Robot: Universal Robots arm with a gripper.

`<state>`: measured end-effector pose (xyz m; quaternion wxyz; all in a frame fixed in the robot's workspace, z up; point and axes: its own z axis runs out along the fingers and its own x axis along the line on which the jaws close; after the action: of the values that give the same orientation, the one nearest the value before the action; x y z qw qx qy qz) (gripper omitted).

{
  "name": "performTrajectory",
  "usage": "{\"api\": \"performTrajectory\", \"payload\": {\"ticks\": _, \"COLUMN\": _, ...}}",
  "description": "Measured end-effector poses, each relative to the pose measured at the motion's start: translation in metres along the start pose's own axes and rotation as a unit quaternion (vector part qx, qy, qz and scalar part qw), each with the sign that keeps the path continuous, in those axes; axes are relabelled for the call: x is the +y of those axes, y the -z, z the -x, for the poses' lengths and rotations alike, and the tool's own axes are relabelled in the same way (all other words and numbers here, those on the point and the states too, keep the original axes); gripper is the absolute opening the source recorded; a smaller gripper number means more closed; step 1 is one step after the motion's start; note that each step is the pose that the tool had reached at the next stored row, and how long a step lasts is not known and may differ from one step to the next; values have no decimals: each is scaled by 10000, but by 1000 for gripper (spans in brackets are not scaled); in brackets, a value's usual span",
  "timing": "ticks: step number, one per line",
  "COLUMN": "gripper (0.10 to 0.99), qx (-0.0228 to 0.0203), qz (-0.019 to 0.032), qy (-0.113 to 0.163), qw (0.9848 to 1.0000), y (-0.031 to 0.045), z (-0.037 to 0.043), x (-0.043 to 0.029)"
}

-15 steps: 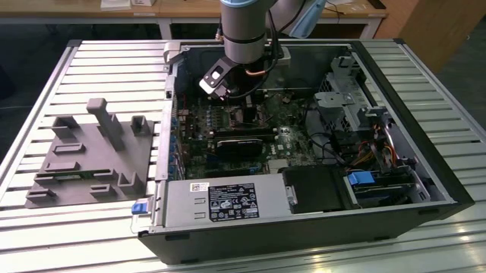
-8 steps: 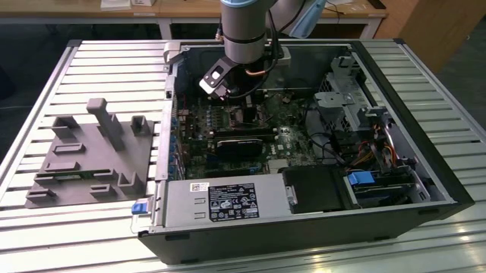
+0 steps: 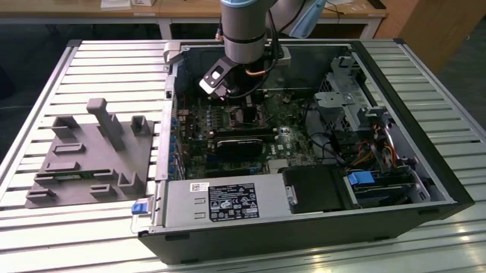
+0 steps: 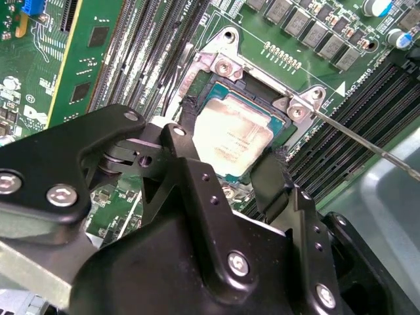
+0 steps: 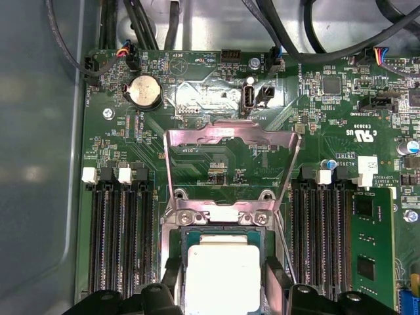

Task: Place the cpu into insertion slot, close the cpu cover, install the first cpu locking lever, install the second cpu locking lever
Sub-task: 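Place the cpu into insertion slot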

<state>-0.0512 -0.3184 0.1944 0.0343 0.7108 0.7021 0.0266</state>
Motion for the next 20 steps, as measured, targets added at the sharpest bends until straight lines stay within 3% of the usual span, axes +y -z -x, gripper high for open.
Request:
{"api": "performTrajectory", "payload": {"ticks": 4, "gripper": 608, "qx": -1, "qz": -1, "qy": 0, "qw": 10000, "y": 17, "z": 0, "x": 2}}
{"api": "performTrajectory", "payload": {"ticks": 10, "gripper": 608, "qx": 0, "qz": -1, "qy": 0, "qw": 10000, "y": 104, "z": 1, "x": 9}}
{"api": "performTrajectory", "payload": {"ticks": 17, "gripper": 608, "qx": 1, "qz": 0, "qy": 0, "qw": 10000, "y": 112, "z": 1, "x": 10}}
{"api": "performTrajectory", "payload": {"ticks": 19, "gripper": 596, "qx": 1, "qz": 0, "qy": 0, "qw": 10000, "y": 115, "z": 1, "x": 10}}
{"api": "performTrajectory", "payload": {"ticks": 20, "gripper": 533, "qx": 1, "qz": 0, "qy": 0, "qw": 10000, "y": 116, "z": 1, "x": 10}}
